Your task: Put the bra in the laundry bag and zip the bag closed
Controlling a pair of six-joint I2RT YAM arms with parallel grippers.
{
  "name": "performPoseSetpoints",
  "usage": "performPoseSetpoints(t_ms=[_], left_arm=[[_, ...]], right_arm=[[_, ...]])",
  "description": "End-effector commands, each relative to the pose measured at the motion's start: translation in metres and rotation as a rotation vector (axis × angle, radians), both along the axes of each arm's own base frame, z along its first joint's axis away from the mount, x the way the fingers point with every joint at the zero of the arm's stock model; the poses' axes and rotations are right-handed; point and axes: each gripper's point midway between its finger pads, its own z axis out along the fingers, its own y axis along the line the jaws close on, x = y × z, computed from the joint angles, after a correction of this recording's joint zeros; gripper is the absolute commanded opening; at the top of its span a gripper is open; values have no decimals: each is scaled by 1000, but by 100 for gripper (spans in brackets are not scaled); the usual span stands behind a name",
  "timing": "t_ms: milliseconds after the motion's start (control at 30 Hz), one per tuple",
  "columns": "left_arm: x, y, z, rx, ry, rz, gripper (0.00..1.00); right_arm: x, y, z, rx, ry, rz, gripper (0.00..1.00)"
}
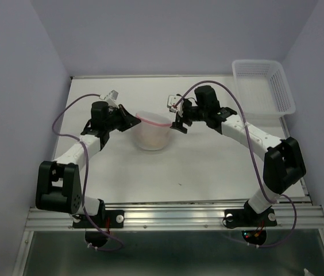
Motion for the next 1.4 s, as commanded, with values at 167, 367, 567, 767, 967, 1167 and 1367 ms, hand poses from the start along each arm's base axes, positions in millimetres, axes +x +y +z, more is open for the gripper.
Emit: performPoseSetpoints(t_ms=[167, 367, 567, 767, 967, 1167, 1367], left_arm=[[-19, -60, 37, 5, -39, -69, 0], [-16, -60, 55, 24, -42, -34, 0], [-21, -71, 68, 36, -93, -92, 0], [-24, -77, 61, 42, -75, -115, 0], [-24, -81, 63, 37, -77, -122, 0], [-26, -87, 62, 30, -73, -145, 0], [-28, -90, 57, 36, -63, -159, 0]], right_arm=[[1, 1, 45, 92, 7, -34, 97], [-5, 22, 45, 75, -22, -53, 98], [1, 29, 43, 65, -59, -43, 94], [8, 37, 47, 69, -84, -11, 89], [11, 48, 40, 62, -71, 6, 78], [8, 54, 23, 4, -80, 16, 68], [11, 61, 21, 0, -86, 20, 57]])
